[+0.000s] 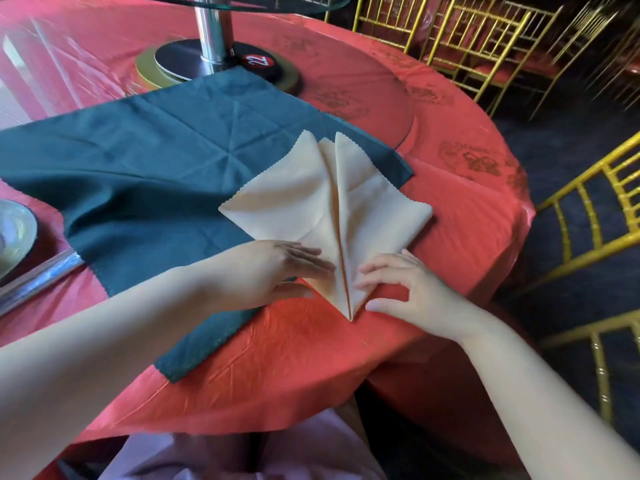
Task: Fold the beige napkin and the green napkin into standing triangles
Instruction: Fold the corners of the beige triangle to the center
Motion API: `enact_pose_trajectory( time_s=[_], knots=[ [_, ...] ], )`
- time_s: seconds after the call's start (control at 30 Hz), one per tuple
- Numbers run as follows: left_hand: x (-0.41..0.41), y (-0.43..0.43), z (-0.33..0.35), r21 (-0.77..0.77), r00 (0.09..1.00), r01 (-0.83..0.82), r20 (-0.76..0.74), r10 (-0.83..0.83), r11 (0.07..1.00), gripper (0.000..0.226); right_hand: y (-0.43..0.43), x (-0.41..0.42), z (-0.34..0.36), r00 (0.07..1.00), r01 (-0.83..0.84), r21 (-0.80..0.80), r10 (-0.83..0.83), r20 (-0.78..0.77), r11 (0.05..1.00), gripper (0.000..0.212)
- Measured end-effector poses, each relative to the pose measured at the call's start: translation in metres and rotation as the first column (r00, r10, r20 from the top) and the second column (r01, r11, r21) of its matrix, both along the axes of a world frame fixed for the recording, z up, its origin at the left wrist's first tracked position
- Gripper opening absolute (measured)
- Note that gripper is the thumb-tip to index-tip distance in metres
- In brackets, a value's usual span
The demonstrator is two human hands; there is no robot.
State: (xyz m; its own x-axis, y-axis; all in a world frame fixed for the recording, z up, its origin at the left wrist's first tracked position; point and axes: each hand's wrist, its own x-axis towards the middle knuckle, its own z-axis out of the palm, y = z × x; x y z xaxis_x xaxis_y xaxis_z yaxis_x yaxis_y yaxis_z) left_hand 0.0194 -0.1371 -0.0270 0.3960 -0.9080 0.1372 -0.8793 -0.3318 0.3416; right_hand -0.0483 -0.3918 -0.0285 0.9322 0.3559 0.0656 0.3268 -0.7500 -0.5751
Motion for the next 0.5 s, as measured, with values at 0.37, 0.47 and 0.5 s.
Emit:
enact_pose_trajectory(
  time_s=[0.37, 0.47, 0.5],
  knots=[
    [-0.004, -0.013, -0.016, -0.211, 0.982, -0.182, -0.094, 0.166, 0.96, 0.052, 0.018, 0.011, 0.009, 1.0, 0.002, 0.206, 0.001, -0.013, 0.979, 0.015],
    [-0.008, -0.012, -0.016, -0.313, 0.974, -0.227, -0.069, 0.216, 0.922, 0.045, 0.025, 0.012, 0.019, 0.999, 0.049, 0.327, -0.042, -0.028, 0.944, 0.013],
    [-0.01, -0.012, -0.015, -0.344, 0.971, -0.237, -0.067, 0.229, 0.908, 0.041, 0.028, 0.012, 0.023, 0.997, 0.071, 0.369, -0.062, -0.036, 0.927, 0.013]
  ],
)
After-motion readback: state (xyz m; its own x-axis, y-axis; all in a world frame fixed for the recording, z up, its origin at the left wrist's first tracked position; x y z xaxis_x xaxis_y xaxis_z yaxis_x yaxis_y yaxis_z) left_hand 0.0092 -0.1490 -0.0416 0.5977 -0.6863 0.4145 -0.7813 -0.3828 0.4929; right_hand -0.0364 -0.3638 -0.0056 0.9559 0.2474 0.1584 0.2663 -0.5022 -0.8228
